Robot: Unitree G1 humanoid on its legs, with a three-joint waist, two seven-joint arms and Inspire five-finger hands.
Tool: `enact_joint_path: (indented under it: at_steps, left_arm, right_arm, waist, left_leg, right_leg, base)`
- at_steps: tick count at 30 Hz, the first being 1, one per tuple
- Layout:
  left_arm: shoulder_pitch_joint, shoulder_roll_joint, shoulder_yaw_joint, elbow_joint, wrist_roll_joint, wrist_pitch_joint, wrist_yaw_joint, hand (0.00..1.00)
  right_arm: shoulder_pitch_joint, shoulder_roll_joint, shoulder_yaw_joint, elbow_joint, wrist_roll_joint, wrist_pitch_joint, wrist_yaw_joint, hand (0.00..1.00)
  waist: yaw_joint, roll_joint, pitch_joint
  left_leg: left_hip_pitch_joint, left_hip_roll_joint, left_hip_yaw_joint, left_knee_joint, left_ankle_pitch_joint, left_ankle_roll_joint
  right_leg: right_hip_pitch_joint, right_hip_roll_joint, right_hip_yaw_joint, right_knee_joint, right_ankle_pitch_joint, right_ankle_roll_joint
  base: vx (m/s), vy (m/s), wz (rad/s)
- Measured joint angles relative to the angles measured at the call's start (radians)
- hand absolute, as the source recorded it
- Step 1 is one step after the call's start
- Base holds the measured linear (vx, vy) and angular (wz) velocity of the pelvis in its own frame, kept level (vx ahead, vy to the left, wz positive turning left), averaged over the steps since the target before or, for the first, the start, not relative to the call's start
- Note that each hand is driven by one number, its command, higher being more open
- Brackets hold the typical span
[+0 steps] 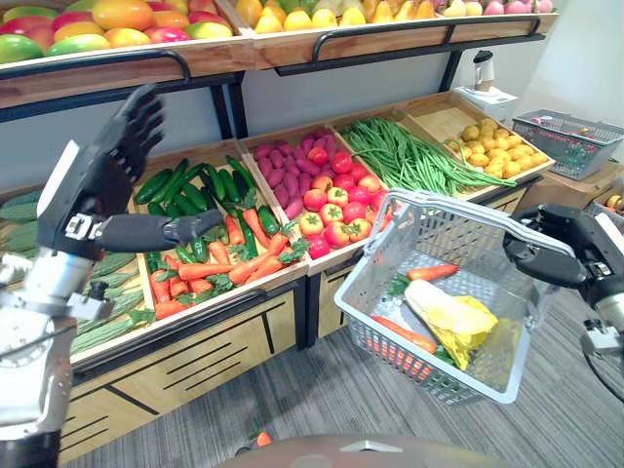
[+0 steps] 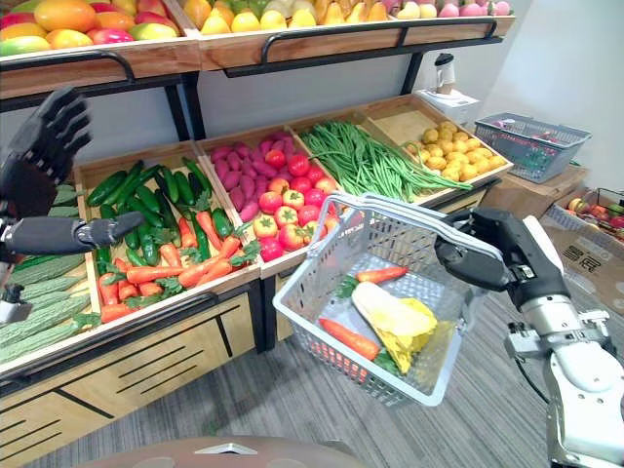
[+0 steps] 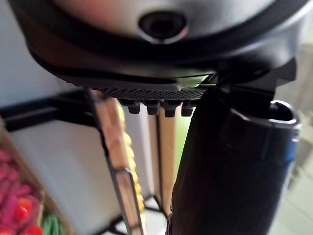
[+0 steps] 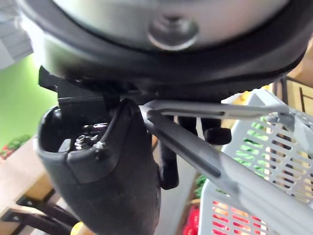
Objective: Pick vegetable in the basket
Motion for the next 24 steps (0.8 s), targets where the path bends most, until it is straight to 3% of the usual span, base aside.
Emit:
enact_joint_path:
  at_steps: [4, 8, 14, 19, 24]
  left_arm:
    - [0.066, -0.188, 0.113, 0.096, 0.001, 0.007, 0.083, 1.0]
    - [0.115, -0.301, 0.161, 0.183, 0.003, 0.025, 0.129, 1.0]
    - [0.132, -0.474, 0.249, 0.447, 0.046, 0.039, 0.241, 1.0]
    - [0.148, -0.557, 0.309, 0.71, 0.027, 0.045, 0.308, 1.0]
    - [0.163, -0.591, 0.331, 0.923, -0.119, 0.045, 0.342, 1.0]
  right_arm:
    - [0.049, 0.078, -0.06, 0.001, 0.001, 0.001, -0.002, 0.0]
    - [0.056, 0.151, -0.078, 0.015, 0.002, 0.015, -0.004, 0.0]
    - [0.056, 0.294, -0.081, 0.102, 0.001, 0.026, -0.054, 0.0]
    - [0.059, 0.373, -0.087, 0.181, -0.006, 0.049, -0.134, 0.0]
    - [0.062, 0.413, -0.097, 0.255, -0.016, 0.056, -0.195, 0.0]
  waist:
    - [-0.002, -0.003, 0.001]
    - [-0.004, -0.002, 0.0]
    - [-0.007, 0.0, 0.0]
    - [-0.013, -0.001, 0.001]
    - [-0.01, -0.001, 0.006]
  left_leg:
    - [-0.013, -0.014, -0.019, 0.003, 0.007, 0.011]
    - [-0.026, -0.017, -0.033, 0.003, 0.006, 0.011]
    - [-0.041, -0.017, -0.052, 0.002, 0.005, 0.009]
    - [-0.056, -0.017, -0.066, 0.002, 0.003, 0.013]
    - [-0.058, -0.017, -0.074, 0.0, 0.0, 0.011]
  right_leg:
    - [-0.007, -0.014, -0.016, 0.015, -0.01, 0.01]
    - [-0.009, -0.017, -0.03, 0.012, -0.014, 0.01]
    - [-0.008, -0.019, -0.054, 0.006, -0.016, 0.009]
    - [-0.008, -0.019, -0.067, -0.005, -0.016, 0.009]
    - [-0.008, -0.019, -0.075, 0.0, -0.027, 0.0]
  base:
    - [0.04, 0.005, 0.17]
    - [0.02, -0.007, 0.13]
    - [0.0, -0.014, 0.09]
    - [0.0, -0.007, 0.08]
    - [0.01, -0.012, 0.05]
